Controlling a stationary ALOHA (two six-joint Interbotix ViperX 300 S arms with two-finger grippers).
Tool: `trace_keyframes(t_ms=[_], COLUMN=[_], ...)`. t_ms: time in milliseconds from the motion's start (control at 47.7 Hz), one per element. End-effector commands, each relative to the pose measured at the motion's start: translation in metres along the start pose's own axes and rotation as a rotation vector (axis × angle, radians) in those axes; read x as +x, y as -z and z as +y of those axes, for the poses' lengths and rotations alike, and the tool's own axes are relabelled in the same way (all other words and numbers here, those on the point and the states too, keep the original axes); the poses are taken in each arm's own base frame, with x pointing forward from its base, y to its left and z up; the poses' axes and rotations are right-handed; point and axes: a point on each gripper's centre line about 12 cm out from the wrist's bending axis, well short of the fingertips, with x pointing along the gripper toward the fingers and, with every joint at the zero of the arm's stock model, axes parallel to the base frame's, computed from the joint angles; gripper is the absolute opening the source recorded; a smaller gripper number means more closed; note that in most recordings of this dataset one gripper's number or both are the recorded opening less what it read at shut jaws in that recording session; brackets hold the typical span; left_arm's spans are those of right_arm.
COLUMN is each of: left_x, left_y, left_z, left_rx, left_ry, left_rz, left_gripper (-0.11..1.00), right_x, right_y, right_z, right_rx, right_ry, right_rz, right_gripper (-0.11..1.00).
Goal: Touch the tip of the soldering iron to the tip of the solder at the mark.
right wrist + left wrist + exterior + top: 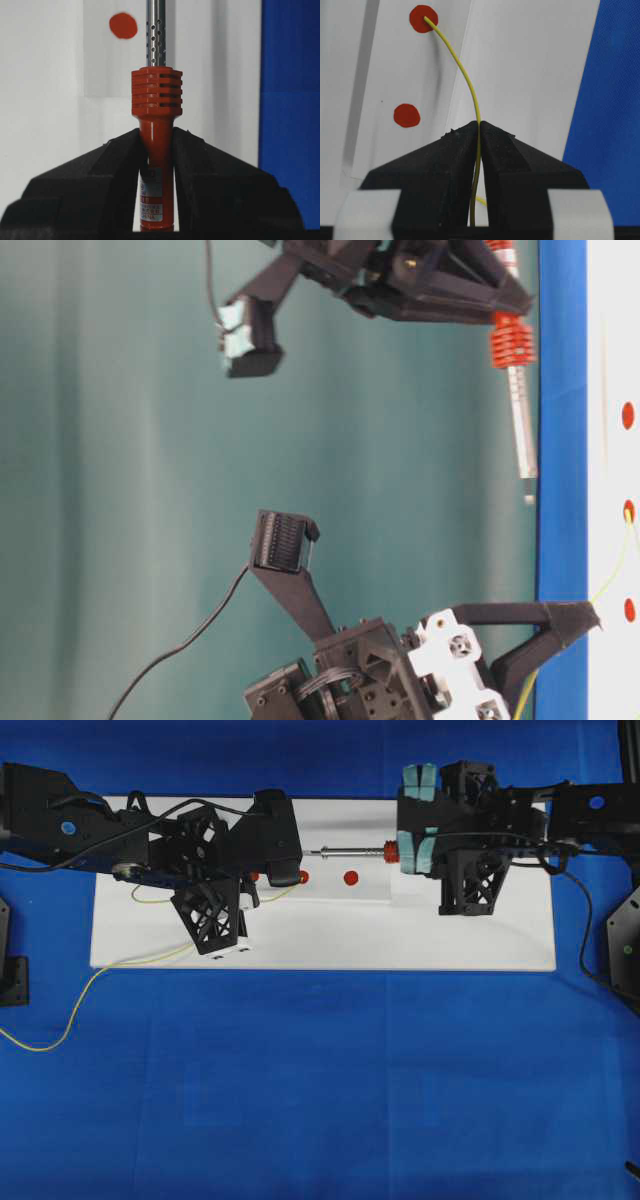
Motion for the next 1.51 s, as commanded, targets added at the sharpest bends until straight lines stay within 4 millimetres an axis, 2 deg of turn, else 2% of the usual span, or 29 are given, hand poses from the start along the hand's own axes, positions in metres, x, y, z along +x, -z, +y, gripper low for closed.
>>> trace_keyframes(t_ms=[0,461,1488], left_x=[-0.006,-0.006,-0.006], left_y=[-0.008,-0.008,-0.007], left_z=[-0.001,-0.001,-0.001], left_rx=[0.001,0.001,0.001], left_ry=[0.003,0.003,0.002], left_rz=[-0.031,-0.031,-0.018], left_gripper=[0.02,0.02,0.02], right_x=[-0.001,0.026,0.033], right_y=[-0.01,-0.011,-0.007], right_z=[-0.002,0.008,0.009], right_rx=[0.003,-0.021,-0.025], right_ry=[0.003,-0.019,-0.021], right_rz=[-0.026,0.026,0.06], right_gripper=[0.06,0.06,0.06])
